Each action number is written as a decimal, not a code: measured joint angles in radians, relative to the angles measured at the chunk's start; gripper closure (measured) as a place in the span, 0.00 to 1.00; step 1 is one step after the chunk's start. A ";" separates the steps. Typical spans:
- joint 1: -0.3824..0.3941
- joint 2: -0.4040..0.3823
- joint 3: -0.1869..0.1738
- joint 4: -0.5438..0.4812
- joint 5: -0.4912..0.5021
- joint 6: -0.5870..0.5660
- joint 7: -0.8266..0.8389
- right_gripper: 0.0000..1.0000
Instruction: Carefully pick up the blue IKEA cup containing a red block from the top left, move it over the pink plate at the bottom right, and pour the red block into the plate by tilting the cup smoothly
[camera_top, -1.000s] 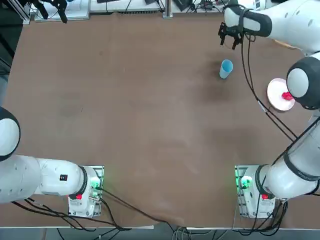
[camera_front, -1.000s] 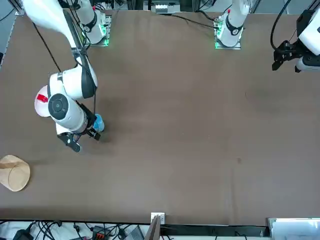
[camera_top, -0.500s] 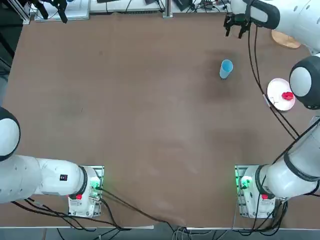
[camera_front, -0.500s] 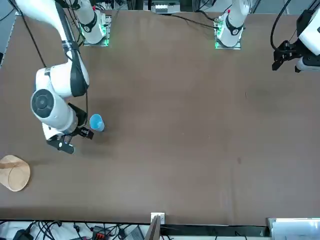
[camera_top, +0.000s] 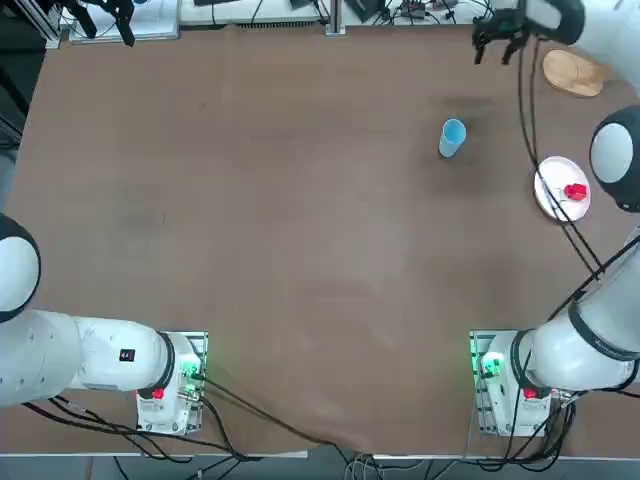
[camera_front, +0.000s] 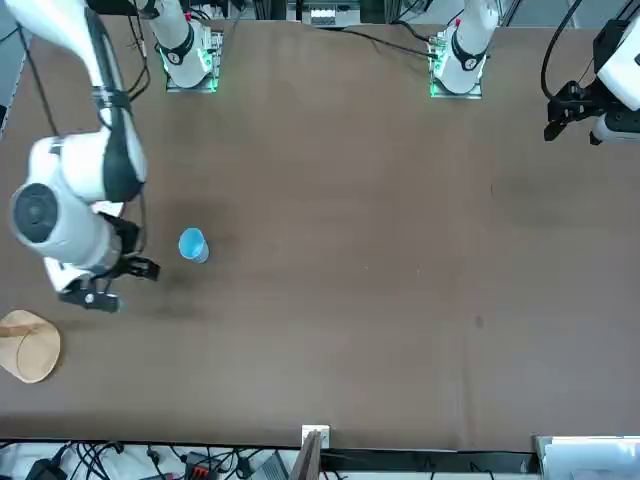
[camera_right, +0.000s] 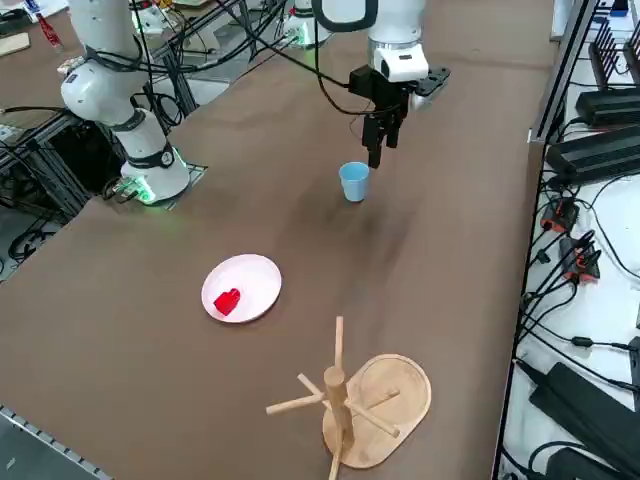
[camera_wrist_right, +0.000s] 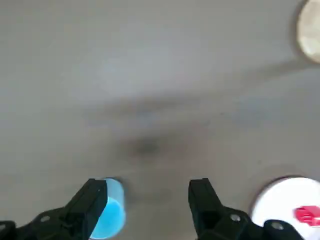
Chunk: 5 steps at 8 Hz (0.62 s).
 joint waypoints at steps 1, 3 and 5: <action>-0.029 -0.022 0.000 0.022 0.000 -0.033 -0.039 0.00; -0.050 -0.119 0.001 0.027 0.001 -0.084 -0.066 0.00; -0.050 -0.225 0.008 0.015 0.024 -0.163 -0.066 0.00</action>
